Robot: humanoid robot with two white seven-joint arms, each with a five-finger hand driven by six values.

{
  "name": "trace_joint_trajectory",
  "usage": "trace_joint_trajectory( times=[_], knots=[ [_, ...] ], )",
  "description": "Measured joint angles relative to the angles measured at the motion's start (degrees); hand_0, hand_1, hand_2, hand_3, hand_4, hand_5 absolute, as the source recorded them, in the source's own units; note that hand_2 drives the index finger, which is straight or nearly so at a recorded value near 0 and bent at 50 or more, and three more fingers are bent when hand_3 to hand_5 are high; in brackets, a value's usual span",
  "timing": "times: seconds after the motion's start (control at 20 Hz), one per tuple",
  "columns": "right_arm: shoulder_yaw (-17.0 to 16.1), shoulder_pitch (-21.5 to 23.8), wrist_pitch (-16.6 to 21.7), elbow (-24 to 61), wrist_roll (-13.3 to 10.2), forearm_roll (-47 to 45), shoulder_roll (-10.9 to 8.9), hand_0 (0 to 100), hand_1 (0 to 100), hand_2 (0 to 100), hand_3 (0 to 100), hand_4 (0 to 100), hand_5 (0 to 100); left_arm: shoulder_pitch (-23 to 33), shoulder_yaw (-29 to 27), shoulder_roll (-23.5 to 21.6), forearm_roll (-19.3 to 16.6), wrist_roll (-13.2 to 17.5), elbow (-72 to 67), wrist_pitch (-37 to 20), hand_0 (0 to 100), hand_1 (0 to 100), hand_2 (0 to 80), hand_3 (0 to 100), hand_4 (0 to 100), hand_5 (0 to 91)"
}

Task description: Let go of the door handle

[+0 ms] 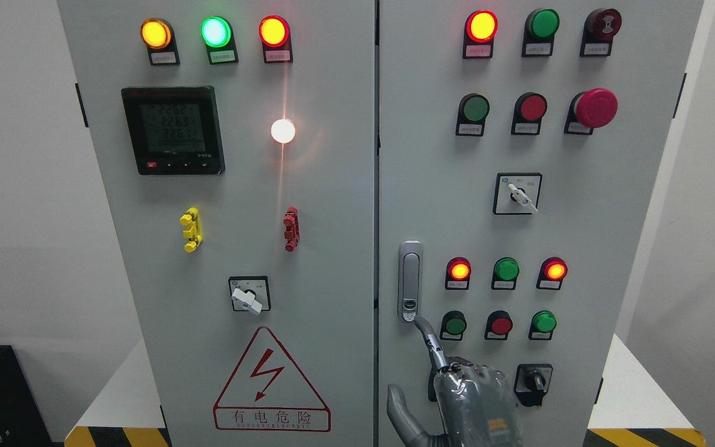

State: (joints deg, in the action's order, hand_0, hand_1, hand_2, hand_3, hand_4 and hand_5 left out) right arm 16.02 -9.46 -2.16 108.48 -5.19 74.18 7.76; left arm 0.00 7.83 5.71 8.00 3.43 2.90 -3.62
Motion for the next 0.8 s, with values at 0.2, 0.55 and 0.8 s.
trace_joint_trajectory(
  times=[0.2, 0.55, 0.8],
  knots=[
    [0.1, -1.2, 0.0, -1.5, 0.0, 1.5, 0.01, 53, 26, 0, 94, 97, 100, 0.0, 0.0, 0.0, 0.0, 0.0, 0.0, 0.0, 12, 56, 0.0, 0, 0, 0.0],
    [0.2, -2.4, -1.5, -3.5, 0.0, 3.1, 0.03, 52, 28, 0, 96, 99, 100, 0.0, 0.0, 0.0, 0.0, 0.0, 0.0, 0.0, 12, 56, 0.0, 0, 0, 0.0],
    [0.3, -3.7, -2.2, -4.8, 0.0, 3.7, 0.07, 51, 29, 0, 98, 100, 100, 0.0, 0.0, 0.0, 0.0, 0.0, 0.0, 0.0, 12, 56, 0.0, 0, 0, 0.0]
  ],
)
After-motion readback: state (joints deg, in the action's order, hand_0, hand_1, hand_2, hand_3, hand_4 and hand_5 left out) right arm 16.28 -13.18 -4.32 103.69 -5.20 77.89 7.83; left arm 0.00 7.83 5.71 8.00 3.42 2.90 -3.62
